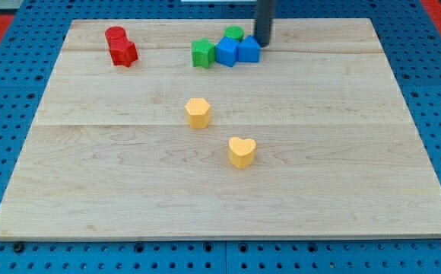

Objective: Move the green star diagonal to the red star

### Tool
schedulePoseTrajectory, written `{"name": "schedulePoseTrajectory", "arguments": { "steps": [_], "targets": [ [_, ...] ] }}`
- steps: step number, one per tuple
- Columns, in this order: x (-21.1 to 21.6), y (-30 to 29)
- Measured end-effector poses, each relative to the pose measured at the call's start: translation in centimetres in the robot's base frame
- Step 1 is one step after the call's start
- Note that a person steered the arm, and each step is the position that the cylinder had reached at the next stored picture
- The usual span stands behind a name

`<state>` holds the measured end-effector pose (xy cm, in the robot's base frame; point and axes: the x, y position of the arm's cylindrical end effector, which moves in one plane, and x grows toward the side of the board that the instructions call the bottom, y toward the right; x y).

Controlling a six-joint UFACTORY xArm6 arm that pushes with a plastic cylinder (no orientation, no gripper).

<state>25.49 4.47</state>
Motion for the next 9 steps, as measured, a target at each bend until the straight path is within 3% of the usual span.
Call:
{"name": "schedulePoseTrajectory", "arguments": {
  "steps": [1, 3, 4, 9],
  "targets": [
    [0.6, -6.9],
    [2.7, -8.4],
    [4.0, -12.8],
    [3.7, -11.7]
  ]
}}
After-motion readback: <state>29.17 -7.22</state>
